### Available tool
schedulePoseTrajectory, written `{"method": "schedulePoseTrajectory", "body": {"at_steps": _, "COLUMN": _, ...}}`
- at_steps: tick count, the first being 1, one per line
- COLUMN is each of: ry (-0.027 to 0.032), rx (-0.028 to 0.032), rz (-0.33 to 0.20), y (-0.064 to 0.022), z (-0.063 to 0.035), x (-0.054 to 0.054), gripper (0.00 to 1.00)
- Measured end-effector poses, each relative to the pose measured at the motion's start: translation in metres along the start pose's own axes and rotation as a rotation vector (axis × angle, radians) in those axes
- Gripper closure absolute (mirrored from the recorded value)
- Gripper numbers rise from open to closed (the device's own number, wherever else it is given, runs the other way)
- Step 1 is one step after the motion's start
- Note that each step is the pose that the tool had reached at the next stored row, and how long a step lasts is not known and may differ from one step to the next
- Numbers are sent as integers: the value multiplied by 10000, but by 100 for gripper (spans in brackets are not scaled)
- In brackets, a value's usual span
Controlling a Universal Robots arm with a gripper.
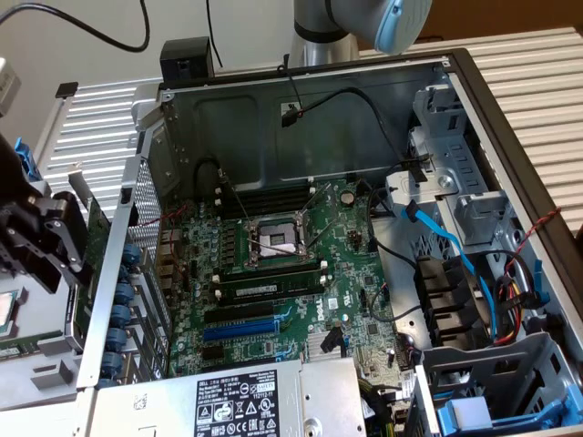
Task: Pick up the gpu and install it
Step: 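Pick up the gpu and move the gpu toward the slot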
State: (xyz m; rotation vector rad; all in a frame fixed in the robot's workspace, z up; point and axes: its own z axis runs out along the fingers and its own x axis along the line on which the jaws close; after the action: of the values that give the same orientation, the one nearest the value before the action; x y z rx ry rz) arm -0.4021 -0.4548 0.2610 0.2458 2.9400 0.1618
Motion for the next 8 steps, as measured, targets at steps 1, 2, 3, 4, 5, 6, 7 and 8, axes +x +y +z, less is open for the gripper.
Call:
{"method": "schedulePoseTrajectory", "body": {"at_steps": 1, "ry": 2, "rx": -7, "rz": -3, "y": 4, "z": 18, "x": 4, "gripper": 49}}
{"method": "schedulePoseTrajectory", "body": {"at_steps": 2, "ry": 12, "rx": -18, "rz": -24, "y": 3, "z": 30, "x": 6, "gripper": 49}}
{"method": "schedulePoseTrajectory", "body": {"at_steps": 3, "ry": 32, "rx": -25, "rz": -61, "y": 3, "z": 39, "x": 8, "gripper": 49}}
{"method": "schedulePoseTrajectory", "body": {"at_steps": 4, "ry": 58, "rx": -35, "rz": -134, "y": 4, "z": 41, "x": 9, "gripper": 49}}
{"method": "schedulePoseTrajectory", "body": {"at_steps": 5, "ry": 85, "rx": -52, "rz": -246, "y": 3, "z": 42, "x": 9, "gripper": 49}}
{"method": "schedulePoseTrajectory", "body": {"at_steps": 6, "ry": 102, "rx": -72, "rz": -357, "y": 4, "z": 42, "x": 9, "gripper": 49}}
{"method": "schedulePoseTrajectory", "body": {"at_steps": 7, "ry": 121, "rx": -96, "rz": -498, "y": 4, "z": 42, "x": 9, "gripper": 49}}
{"method": "schedulePoseTrajectory", "body": {"at_steps": 8, "ry": 127, "rx": -109, "rz": -561, "y": 4, "z": 43, "x": 9, "gripper": 49}}
